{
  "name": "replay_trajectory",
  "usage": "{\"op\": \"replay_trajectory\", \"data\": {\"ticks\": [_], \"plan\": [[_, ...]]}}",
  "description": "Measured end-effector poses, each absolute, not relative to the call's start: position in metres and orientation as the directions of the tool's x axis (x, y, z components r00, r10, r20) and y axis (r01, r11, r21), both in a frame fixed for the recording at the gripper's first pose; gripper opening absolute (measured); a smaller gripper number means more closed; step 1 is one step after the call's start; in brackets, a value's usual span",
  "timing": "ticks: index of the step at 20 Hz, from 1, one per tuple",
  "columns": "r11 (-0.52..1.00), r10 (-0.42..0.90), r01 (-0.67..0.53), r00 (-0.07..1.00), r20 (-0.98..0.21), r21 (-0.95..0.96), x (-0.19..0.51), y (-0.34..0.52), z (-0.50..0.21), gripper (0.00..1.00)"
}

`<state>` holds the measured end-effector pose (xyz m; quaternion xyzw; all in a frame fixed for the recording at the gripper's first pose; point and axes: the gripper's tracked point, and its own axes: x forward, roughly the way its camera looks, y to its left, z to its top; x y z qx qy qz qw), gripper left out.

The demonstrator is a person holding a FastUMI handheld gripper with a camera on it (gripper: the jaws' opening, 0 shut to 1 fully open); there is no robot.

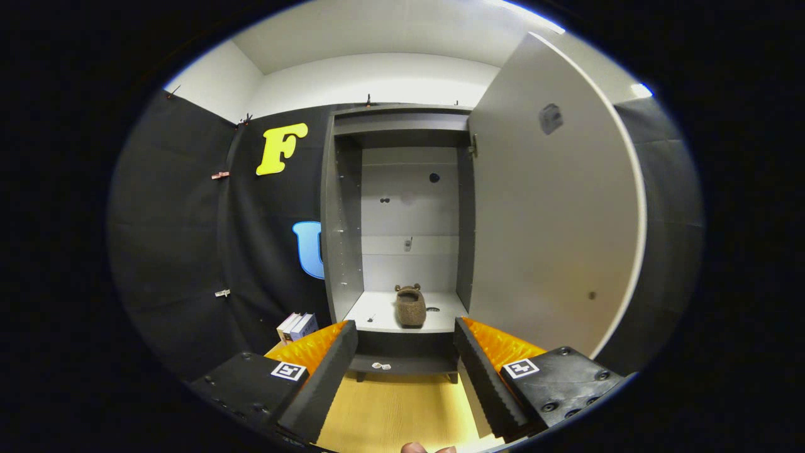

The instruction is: Open the shoe cabinet door, grab the shoes and put them into the shoe cabinet, then close the shoe cabinet door.

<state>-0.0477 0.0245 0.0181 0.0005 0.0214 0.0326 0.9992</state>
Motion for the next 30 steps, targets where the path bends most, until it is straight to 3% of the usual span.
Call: {"op": "replay_trajectory", "data": {"ticks": [10,16,19,30], "plan": [[0.999,-0.021,0.021,1.0,0.015,-0.026,-0.113,-0.09,0.014,0.98],[0.979,-0.199,0.2,0.98,-0.011,0.042,-0.095,-0.19,0.003,0.98],[0.968,-0.231,0.233,0.972,-0.037,0.095,-0.069,-0.222,-0.008,0.98],[0.972,-0.203,0.209,0.977,-0.068,0.108,-0.036,-0.208,-0.018,0.97]]}}
